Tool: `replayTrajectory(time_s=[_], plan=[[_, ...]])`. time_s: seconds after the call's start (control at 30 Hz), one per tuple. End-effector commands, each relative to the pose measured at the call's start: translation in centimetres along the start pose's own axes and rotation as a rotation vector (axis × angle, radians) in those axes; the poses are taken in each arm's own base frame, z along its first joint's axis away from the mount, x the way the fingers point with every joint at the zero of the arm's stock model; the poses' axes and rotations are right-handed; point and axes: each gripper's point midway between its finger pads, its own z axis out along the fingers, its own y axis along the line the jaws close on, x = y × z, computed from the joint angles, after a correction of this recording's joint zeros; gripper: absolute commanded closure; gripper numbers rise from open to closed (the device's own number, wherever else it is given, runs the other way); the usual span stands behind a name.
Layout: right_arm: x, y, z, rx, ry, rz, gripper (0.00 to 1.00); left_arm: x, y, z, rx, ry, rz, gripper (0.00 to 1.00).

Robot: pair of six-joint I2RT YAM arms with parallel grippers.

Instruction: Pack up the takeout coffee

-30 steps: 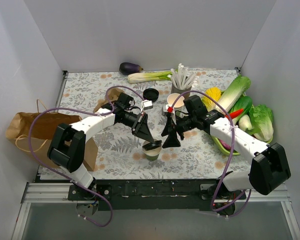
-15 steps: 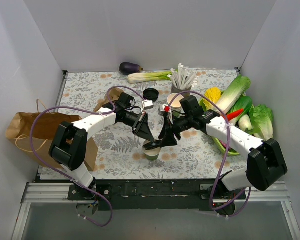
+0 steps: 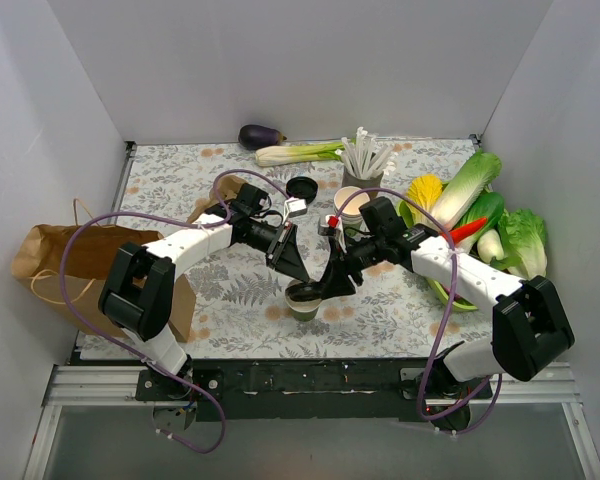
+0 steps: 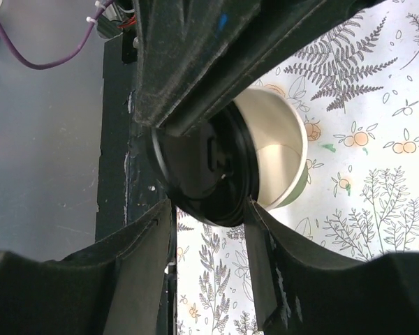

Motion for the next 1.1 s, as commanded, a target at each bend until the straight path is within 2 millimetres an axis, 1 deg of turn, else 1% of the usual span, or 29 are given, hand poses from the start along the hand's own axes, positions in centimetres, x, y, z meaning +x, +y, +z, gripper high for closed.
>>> replayTrajectory(time_s=[0.0,0.1,0.17,0.3,0.4,0.43,0.47,0.53,0.6,0.67,0.7,0.73,0.77,0.83,0.9,0.97,1.07], plan=[[-0.4,0.0,0.1,0.005,-0.016,-0.008,0.47,-1.1,-0.8,-0.6,-0.013,-0.026,0.059,0.79],[-0.4,-0.2,0.2,0.013,-0.015,0.003,0.48,-1.5,-0.9,-0.9,-0.025,-0.038,0.068,0.67],[-0.6,-0.3,0.2,0.017,-0.019,0.006,0.48,-1.7,-1.2,-1.1,-0.035,-0.048,0.084,0.62],[-0.7,-0.6,0.3,0.023,-0.024,0.013,0.49,-2.5,-1.3,-1.7,-0.064,-0.074,0.111,0.56],[-1.0,-0.7,0.3,0.028,-0.032,0.015,0.50,-3.1,-1.7,-2.0,-0.083,-0.084,0.143,0.53],[-1.0,-0.7,0.4,0.030,-0.032,0.016,0.50,-3.3,-1.5,-2.2,-0.102,-0.089,0.172,0.52],[-1.1,-0.8,0.4,0.032,-0.034,0.017,0.50,-3.1,-1.7,-2.3,-0.114,-0.088,0.174,0.51],[-1.2,-0.9,0.3,0.040,-0.037,0.025,0.52,-2.7,-1.3,-2.5,-0.150,-0.091,0.199,0.50],[-1.2,-0.9,0.4,0.040,-0.036,0.024,0.53,-2.0,-1.5,-2.8,-0.173,-0.087,0.255,0.49],[-1.2,-1.1,0.4,0.044,-0.034,0.031,0.54,-1.2,-0.9,-2.8,-0.205,-0.085,0.277,0.48],[-1.2,-1.1,0.4,0.041,-0.033,0.033,0.55,-0.9,-1.2,-3.0,-0.217,-0.093,0.305,0.48],[-1.3,-1.1,0.4,0.044,-0.035,0.034,0.55,-0.4,-0.7,-3.0,-0.230,-0.093,0.308,0.48],[-1.3,-1.1,0.5,0.040,-0.035,0.045,0.55,-0.3,-0.4,-3.1,-0.253,-0.099,0.326,0.47],[-1.4,-1.2,0.5,0.040,-0.040,0.058,0.57,0.0,-0.7,-3.3,-0.270,-0.114,0.370,0.47],[-1.8,-1.2,0.7,0.035,-0.046,0.072,0.58,0.0,-0.2,-3.4,-0.291,-0.128,0.404,0.46],[-2.1,-1.3,0.7,0.030,-0.051,0.078,0.59,0.1,-0.3,-3.4,-0.300,-0.136,0.443,0.46],[-2.6,-1.3,0.7,0.026,-0.057,0.081,0.61,0.1,-0.2,-3.3,-0.312,-0.140,0.466,0.45]])
